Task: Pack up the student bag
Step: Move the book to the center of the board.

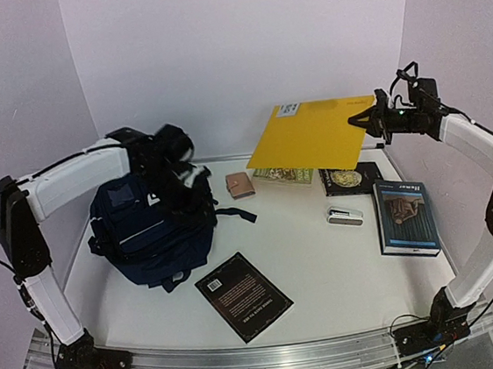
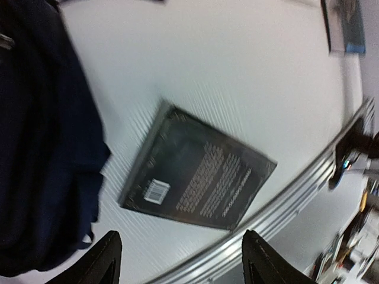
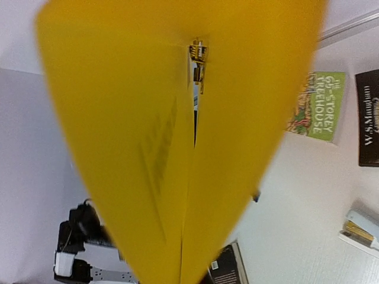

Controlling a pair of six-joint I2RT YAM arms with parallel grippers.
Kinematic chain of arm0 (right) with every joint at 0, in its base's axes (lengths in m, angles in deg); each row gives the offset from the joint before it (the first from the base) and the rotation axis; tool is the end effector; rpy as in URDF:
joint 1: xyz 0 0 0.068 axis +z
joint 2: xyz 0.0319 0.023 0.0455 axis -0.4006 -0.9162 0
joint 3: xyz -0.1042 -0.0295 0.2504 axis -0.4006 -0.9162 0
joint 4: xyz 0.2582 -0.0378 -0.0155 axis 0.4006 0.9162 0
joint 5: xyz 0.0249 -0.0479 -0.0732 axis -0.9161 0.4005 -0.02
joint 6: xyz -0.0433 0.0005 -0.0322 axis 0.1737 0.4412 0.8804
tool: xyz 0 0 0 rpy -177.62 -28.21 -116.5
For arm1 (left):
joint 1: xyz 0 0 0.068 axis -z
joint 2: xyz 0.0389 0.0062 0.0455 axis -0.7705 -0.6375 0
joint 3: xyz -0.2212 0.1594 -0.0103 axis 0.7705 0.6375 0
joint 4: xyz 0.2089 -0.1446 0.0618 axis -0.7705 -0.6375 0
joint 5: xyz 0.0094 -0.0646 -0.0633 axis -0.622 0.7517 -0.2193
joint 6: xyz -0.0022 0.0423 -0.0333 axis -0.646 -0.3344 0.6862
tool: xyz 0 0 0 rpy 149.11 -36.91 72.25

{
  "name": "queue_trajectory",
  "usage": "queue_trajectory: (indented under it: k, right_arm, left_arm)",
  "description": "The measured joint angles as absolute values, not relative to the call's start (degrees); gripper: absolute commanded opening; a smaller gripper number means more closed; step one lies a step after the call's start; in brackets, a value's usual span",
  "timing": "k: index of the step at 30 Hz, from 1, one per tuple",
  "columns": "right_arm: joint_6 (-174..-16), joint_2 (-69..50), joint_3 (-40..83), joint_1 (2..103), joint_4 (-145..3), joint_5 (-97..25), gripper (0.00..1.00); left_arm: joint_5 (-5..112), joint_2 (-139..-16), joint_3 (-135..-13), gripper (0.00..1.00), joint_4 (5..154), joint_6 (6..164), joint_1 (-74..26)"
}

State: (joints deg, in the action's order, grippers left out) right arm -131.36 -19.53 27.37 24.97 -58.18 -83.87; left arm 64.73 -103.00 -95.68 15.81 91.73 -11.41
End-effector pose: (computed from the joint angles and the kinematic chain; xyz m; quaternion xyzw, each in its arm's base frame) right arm 0.3624 0.0380 0.3599 0.0234 0.7805 0.5453 0.3048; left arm 0.2713 -0.2349 0.3028 0.2025 0.9480 -0.2324 0.0789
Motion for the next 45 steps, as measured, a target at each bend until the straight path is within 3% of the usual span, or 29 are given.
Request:
queue_trajectory:
  k: [8,15,24,28,37,45]
  right_arm:
    - [-124.81,-19.04,27.37,24.0,-51.38,-78.27,0.0]
    - [-122.79,-19.04,27.92,22.04,-49.38,-77.74,0.0]
    - [-121.57,-19.04,30.71,19.3,-46.94,-78.55,0.0]
    - [-121.54,-18.93,31.63,18.08,-46.85,-79.33,0.0]
    - [-121.45,-17.13,31.64,15.63,-46.09,-80.54,0.0]
    - [-121.01,-13.9,31.51,15.04,-45.85,-81.88,0.0]
  left_arm:
    - [65.1,-110.15,-87.38,0.69,5.68,86.72,9.03]
    - [63.75,-110.92,-83.26,0.68,4.97,89.33,12.48]
    - [60.33,-116.47,-77.6,0.69,16.18,96.45,13.04]
    - [58.23,-119.81,-82.54,0.69,16.16,97.2,13.02]
    - [53.49,-139.76,-118.16,0.71,19.89,94.18,12.26]
    - [53.88,-135.9,-118.04,0.72,21.47,96.49,3.97]
